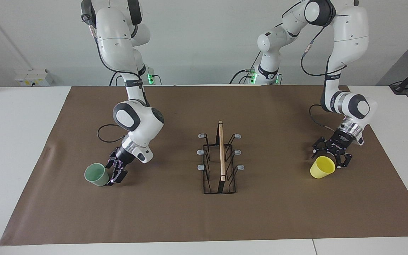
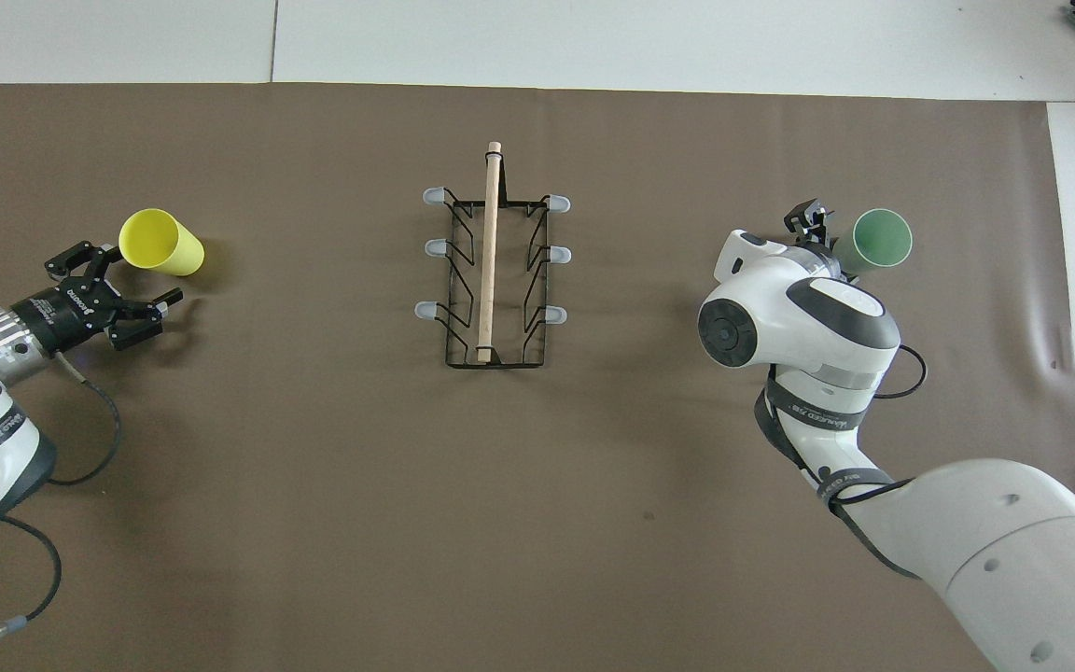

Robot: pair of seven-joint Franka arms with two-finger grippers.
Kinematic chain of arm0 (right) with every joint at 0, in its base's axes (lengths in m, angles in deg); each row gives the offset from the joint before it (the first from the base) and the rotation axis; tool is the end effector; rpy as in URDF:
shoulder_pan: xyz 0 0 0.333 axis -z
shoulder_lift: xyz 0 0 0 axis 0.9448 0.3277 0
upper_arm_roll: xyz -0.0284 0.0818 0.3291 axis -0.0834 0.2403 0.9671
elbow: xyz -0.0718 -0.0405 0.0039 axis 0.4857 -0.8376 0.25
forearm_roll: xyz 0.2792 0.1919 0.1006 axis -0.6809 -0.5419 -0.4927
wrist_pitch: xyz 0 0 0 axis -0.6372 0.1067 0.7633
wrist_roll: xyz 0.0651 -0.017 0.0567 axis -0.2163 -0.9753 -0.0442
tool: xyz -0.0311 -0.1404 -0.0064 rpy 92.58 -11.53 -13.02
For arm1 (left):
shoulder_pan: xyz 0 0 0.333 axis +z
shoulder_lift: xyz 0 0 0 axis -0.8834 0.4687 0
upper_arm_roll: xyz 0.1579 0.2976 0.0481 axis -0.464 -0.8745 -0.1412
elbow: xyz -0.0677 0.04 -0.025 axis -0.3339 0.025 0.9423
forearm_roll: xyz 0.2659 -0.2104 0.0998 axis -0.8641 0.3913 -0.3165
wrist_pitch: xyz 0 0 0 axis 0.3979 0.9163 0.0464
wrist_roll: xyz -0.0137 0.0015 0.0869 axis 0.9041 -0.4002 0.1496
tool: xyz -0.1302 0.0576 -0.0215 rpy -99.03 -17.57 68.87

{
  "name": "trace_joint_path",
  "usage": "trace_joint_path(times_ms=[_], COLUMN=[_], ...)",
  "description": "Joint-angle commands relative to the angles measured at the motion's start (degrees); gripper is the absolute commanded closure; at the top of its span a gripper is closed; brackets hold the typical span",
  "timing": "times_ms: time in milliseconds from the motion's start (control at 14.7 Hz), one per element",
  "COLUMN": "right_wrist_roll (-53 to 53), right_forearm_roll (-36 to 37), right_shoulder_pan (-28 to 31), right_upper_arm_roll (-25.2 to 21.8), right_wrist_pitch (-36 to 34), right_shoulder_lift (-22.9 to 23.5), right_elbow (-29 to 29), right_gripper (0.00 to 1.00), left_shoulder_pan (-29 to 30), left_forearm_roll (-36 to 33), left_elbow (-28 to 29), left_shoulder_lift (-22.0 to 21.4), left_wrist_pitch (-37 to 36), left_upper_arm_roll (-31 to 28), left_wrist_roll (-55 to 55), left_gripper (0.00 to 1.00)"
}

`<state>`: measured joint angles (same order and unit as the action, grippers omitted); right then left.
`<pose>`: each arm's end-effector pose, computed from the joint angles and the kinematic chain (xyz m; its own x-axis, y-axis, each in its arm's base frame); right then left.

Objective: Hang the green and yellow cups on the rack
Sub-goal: 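Grasp the yellow cup with the left gripper while the right gripper grasps the green cup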

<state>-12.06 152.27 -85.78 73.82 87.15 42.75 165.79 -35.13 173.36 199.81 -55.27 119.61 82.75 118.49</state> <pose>0.6268 0.0634 0.2745 -0.0902 0.6334 -0.7686 0.8929 0.3933 0.2194 0.5881 0.1201 0.2596 -0.2978 0.3491 -0.8885 0.7522 0.6590 0.0068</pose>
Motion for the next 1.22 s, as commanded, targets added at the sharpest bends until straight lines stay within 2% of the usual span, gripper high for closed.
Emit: trace_joint_path(times_ms=[0, 204, 340, 544, 884, 1088, 1156], right_wrist_roll=[1.5, 1.6, 1.8, 6.8, 7.8, 7.8, 8.0], right_forearm_roll=[3.1, 3.1, 4.2, 9.7, 14.5, 16.8, 18.1], right_shoulder_pan=[-0.1, -3.3, -3.5, -3.7, -4.3, -3.6, -3.1], right_upper_arm_roll=[0.4, 0.4, 0.4, 0.4, 0.4, 0.3, 0.3], right_wrist_pitch=[0.2, -6.2, -8.1, -11.9, -14.9, -15.1, -15.1], right_shoulder_lift=[1.1, 1.4, 2.7, 4.1, 4.9, 4.9, 4.9], right_elbow=[0.6, 2.3, 2.6, 3.0, 2.9, 2.8, 2.7], right_gripper=[0.00, 0.00, 0.00, 0.00, 0.00, 0.00, 0.00], left_shoulder_pan=[2.3, 3.5, 3.5, 3.5, 2.9, 2.7, 2.6], left_forearm_roll=[2.8, 3.1, 4.9, 6.6, 8.9, 10.0, 10.3], left_elbow=[-2.8, -3.9, -4.7, -4.8, -4.8, -4.8, -4.9], left_shoulder_lift=[2.6, 4.1, 4.6, 5.3, 5.8, 6.1, 6.1], left_wrist_pitch=[2.3, 2.6, 2.6, 2.7, 3.2, 4.0, 4.3], left_upper_arm_roll=[3.5, 5.3, 5.7, 6.5, 7.4, 8.2, 8.6], left_wrist_roll=[-2.2, -3.1, -5.0, -7.8, -11.0, -12.4, -12.5], left_gripper=[0.00, 0.00, 0.00, 0.00, 0.00, 0.08, 0.16])
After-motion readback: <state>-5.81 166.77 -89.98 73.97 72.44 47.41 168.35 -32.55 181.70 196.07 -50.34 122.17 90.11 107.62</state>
